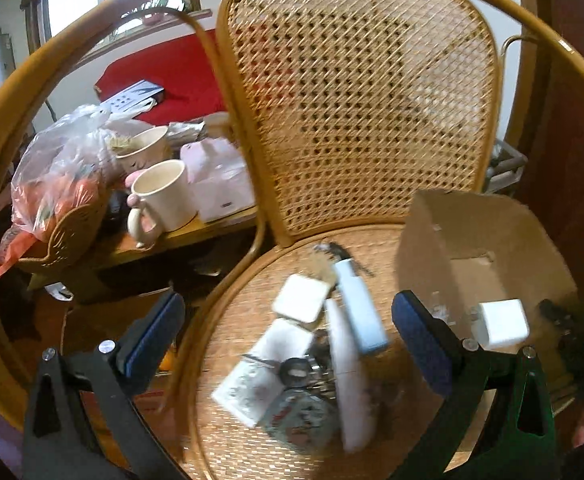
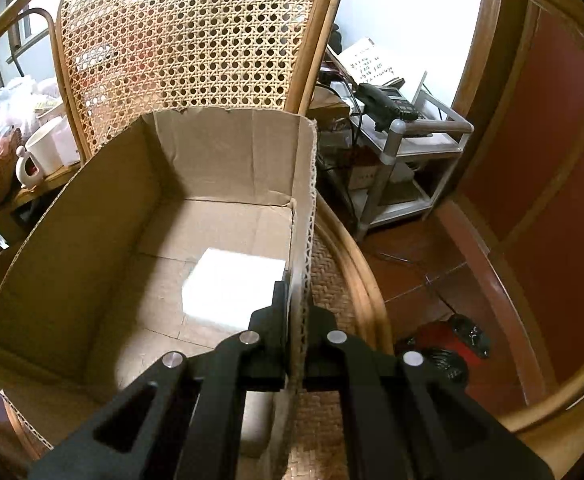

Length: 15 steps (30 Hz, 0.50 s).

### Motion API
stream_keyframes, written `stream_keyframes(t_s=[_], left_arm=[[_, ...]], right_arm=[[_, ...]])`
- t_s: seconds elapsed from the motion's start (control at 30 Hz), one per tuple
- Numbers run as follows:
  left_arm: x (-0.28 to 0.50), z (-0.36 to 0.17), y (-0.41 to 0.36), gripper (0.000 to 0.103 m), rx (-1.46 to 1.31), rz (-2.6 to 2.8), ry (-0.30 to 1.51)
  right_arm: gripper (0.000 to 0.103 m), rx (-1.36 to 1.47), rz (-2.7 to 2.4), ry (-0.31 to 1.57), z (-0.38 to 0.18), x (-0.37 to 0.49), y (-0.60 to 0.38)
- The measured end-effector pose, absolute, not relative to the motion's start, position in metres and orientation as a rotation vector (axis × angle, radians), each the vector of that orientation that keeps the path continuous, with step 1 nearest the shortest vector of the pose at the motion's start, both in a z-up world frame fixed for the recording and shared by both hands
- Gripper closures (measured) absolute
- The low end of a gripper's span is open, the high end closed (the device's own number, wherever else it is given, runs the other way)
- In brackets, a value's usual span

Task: Organize rigid objects
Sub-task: 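Move the left tool back over the items toward the keys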

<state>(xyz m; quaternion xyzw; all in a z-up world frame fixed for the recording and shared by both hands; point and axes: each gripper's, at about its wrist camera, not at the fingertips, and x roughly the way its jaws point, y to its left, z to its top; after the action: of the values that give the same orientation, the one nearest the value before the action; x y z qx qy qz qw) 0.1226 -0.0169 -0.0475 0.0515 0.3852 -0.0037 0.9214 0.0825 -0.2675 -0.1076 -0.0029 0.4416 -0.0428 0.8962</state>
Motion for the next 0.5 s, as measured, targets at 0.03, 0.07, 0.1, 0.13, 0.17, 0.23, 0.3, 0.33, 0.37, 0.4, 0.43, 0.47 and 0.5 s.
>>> stream_keyframes(t_s=[0.03, 0.07, 0.1, 0.13, 0.17, 0.23, 0.3, 0.33, 0.37, 0.4, 0.43, 0.47, 0.5], left_arm=[[0.125, -0.051, -0.015, 0.001, 0.105, -0.011, 0.816], [0.128, -0.054, -0.011, 0.001, 0.096, -0.023, 0.843], [0.131, -0.058, -0.009, 0.001, 0.086, -0.031, 0.862], [0.133, -0.063, -0.006, 0.001, 0.081, -0.027, 0.877], [0.136, -0.066, -0.004, 0.001, 0.083, -0.022, 0.887], [0.139, -0.071, -0.002, 0.001, 0.091, -0.020, 0.896], [0.143, -0.074, 0.000, 0.001, 0.092, -0.025, 0.906], [0.146, -0.077, 0.001, 0.001, 0.088, -0.030, 0.918], [0.148, -0.080, 0.002, 0.001, 0.083, -0.034, 0.935], [0.151, -0.083, 0.003, 0.001, 0.079, -0.036, 0.951], [0.154, -0.088, 0.004, 0.001, 0.078, -0.032, 0.967], [0.157, -0.092, 0.006, 0.001, 0.081, -0.020, 0.985], [0.159, -0.095, 0.008, 0.001, 0.083, -0.010, 0.999]], right_arm=[[0.097, -0.009, -0.089, 0.915, -0.108, 0.082, -0.267], [0.097, -0.011, -0.089, 0.914, -0.108, 0.082, -0.267], [0.097, -0.014, -0.090, 0.914, -0.108, 0.082, -0.266], [0.097, -0.014, -0.089, 0.915, -0.108, 0.082, -0.266], [0.097, -0.014, -0.089, 0.915, -0.108, 0.082, -0.266], [0.097, -0.014, -0.090, 0.916, -0.108, 0.082, -0.266], [0.097, -0.014, -0.089, 0.915, -0.108, 0.082, -0.267], [0.097, -0.015, -0.089, 0.915, -0.108, 0.082, -0.266], [0.097, -0.015, -0.089, 0.915, -0.108, 0.082, -0.266], [0.097, -0.015, -0.089, 0.915, -0.108, 0.082, -0.267], [0.097, -0.014, -0.090, 0.915, -0.108, 0.082, -0.267], [0.097, -0.014, -0.090, 0.915, -0.108, 0.082, -0.266], [0.097, -0.014, -0.090, 0.915, -0.108, 0.082, -0.267]])
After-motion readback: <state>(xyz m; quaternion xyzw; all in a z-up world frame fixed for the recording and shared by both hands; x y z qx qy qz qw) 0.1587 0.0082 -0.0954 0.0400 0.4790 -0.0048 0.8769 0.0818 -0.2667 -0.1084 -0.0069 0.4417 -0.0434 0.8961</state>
